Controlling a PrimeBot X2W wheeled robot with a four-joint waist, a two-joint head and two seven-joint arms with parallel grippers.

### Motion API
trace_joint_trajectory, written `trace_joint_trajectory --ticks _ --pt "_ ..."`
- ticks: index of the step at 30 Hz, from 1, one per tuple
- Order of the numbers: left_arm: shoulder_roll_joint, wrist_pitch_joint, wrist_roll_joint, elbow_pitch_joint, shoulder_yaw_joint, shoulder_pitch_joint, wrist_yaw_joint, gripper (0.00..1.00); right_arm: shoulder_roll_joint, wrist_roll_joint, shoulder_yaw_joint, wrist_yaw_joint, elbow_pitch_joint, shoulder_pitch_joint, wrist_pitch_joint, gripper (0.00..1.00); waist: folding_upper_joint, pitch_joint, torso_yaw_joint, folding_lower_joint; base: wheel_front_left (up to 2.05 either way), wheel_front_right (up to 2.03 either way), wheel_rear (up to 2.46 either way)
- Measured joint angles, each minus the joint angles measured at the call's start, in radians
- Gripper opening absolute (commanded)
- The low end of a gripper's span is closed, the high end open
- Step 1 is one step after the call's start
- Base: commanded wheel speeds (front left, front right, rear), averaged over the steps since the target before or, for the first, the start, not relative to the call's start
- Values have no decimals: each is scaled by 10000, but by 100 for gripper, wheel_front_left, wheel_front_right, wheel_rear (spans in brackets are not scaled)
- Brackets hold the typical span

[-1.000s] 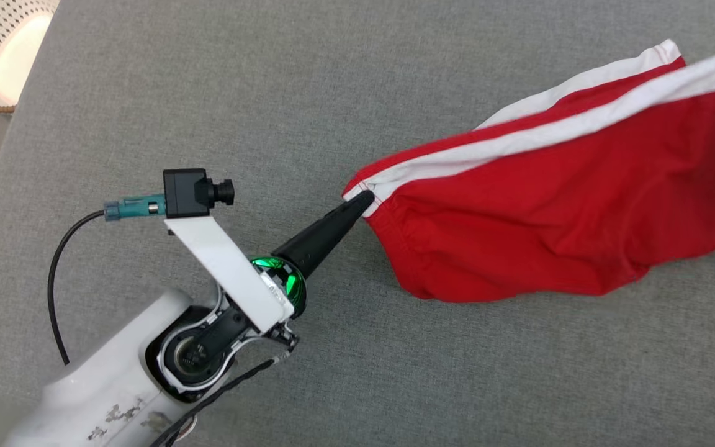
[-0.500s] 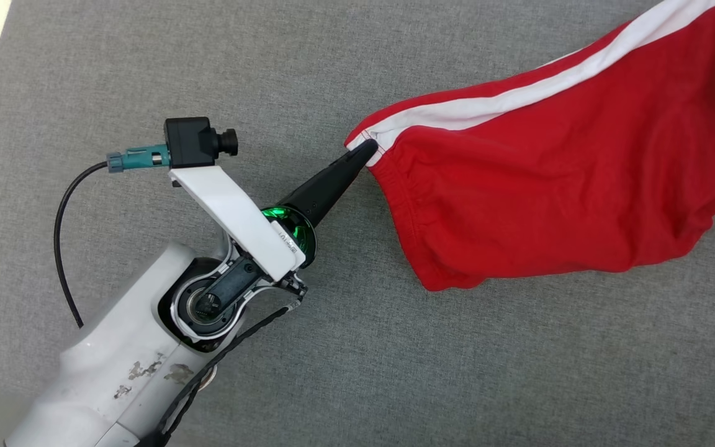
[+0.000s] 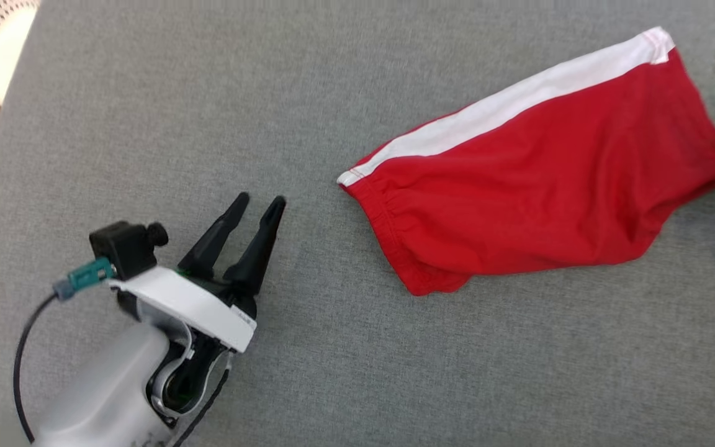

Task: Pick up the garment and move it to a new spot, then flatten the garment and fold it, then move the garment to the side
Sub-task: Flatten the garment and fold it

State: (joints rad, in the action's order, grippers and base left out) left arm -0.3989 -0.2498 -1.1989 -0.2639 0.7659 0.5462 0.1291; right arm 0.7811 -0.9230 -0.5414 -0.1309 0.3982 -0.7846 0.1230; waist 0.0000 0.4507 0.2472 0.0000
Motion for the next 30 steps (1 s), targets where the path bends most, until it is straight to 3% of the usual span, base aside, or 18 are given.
trace_joint_trajectory --ticks 2,3,5,9,12,17,23,29,30 --pt "209 -102 1060 -303 -535 -456 -477 100 -17 142 -15 0 19 673 -184 100 0 -289 -52 0 0 0 0" --pt "721 -123 2483 69 -1797 -961 -1139 100 -142 301 -10 0 176 1167 -198 100 0 -575 -77 0 0 0 0" --pt "1346 -142 3973 662 -2721 -1771 -1718 100 -435 568 -50 0 489 1401 -173 100 0 -849 -86 0 0 0 0" --pt "2512 -136 6502 1522 -3461 -3314 -2368 100 -913 1112 44 0 1691 1397 75 100 0 -1275 112 0 0 0 0" --pt "3076 -140 7524 1751 -3601 -3878 -2364 100 -1149 1670 96 0 2790 1102 328 100 0 -1443 490 0 0 0 0" --pt "3392 -142 8378 1778 -3434 -4405 -2138 100 -1626 1973 249 -2 4197 484 731 100 0 -1597 1172 0 0 0 0" --pt "3478 -144 8659 1745 -3285 -4407 -1960 100 -1722 2750 391 -2 5812 -242 771 100 0 -1481 1742 0 0 0 0" --pt "3490 -144 8694 1843 -3271 -4369 -2006 100 -2113 2857 439 -12 6809 -668 1342 100 0 -1262 1767 0 0 0 0" --pt "3488 -144 8690 1866 -3287 -4356 -2008 100 -2169 2834 441 -10 6826 -695 1350 91 0 -1249 1730 0 0 0 0"
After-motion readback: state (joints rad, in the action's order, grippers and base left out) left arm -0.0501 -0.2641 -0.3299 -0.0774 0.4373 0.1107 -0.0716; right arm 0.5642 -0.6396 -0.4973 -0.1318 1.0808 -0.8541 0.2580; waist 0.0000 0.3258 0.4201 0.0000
